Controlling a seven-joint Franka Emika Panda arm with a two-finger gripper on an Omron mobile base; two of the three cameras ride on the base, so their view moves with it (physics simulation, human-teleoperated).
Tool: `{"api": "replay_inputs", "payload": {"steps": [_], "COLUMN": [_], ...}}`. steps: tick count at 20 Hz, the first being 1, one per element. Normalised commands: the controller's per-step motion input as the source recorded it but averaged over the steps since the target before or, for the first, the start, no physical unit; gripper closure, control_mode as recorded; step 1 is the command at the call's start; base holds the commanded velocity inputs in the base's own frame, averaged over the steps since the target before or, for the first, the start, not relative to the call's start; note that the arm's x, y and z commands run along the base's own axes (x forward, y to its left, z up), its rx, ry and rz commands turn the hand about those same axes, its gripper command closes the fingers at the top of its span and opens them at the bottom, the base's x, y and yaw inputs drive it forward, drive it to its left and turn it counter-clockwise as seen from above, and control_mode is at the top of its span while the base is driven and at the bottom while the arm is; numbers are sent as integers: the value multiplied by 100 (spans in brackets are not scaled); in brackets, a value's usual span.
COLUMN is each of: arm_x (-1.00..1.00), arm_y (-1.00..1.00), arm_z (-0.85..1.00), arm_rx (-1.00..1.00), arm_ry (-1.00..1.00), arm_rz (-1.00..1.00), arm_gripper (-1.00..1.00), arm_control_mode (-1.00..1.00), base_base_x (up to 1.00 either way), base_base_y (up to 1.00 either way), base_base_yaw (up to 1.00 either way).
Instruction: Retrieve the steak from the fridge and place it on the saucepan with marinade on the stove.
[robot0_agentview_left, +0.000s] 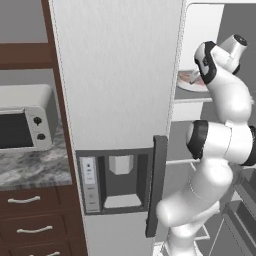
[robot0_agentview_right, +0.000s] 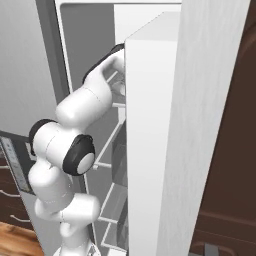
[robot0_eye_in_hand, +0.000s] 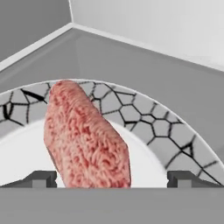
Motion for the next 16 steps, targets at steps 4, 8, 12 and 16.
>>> {"api": "replay_inputs", "payload": {"steps": [4, 8, 12, 16], "arm_x": [0, 0, 1, -17], "arm_y": [-3, 0, 6, 26], "arm_z": [-20, -35, -25, -23], "arm_rx": [0, -3, -4, -8], "arm_ry": [5, 0, 0, -16], "arm_rz": [3, 0, 0, 0], "arm_gripper": [-100, 100, 100, 100], "arm_control_mode": [-100, -100, -100, -100], "base_base_x": [0, 0, 0, 0], "base_base_y": [0, 0, 0, 0], "base_base_yaw": [0, 0, 0, 0]}}
